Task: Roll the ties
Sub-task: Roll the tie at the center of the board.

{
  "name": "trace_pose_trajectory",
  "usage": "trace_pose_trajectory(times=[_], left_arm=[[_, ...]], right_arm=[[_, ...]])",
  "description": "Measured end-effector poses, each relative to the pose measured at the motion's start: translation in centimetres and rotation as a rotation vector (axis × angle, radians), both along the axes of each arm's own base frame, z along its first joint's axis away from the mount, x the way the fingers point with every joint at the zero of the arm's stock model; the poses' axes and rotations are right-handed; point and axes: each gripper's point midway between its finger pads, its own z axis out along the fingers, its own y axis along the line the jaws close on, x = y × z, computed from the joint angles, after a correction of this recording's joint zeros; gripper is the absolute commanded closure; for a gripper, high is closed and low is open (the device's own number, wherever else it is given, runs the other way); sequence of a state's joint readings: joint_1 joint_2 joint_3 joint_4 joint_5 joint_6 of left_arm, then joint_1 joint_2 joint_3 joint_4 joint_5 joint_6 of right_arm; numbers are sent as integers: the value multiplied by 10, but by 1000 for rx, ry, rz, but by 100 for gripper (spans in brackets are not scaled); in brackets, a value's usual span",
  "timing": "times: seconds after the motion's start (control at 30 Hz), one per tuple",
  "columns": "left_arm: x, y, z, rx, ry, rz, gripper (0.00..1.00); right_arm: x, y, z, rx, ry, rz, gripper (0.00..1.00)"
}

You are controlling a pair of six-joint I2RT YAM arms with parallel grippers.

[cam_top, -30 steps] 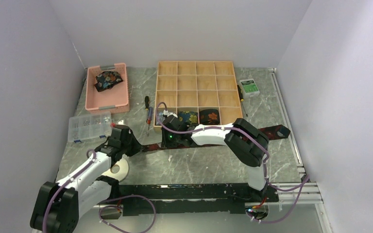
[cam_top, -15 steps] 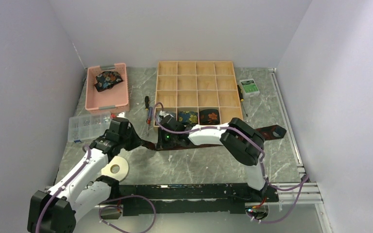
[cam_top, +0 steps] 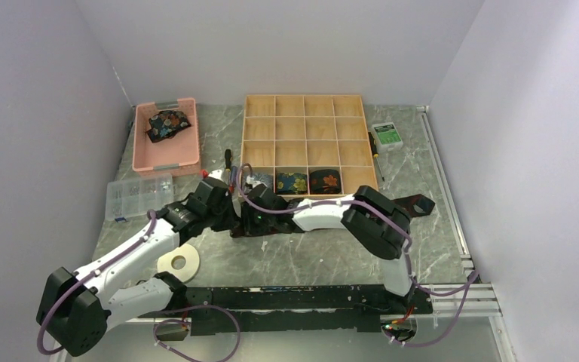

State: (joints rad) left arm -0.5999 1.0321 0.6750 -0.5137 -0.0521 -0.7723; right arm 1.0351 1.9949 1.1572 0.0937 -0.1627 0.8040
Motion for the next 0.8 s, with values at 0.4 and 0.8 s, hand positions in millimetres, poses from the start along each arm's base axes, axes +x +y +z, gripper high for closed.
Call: trace_pose_trajectory(times=[0.4,0.8], left_arm=[[10,7,8,56,-27,36,97],[10,19,6,115,-27,66,97]], right_arm=[[5,-46,13,-39,-34,-103,65],[18,-29,20,36,-1,-66,91]])
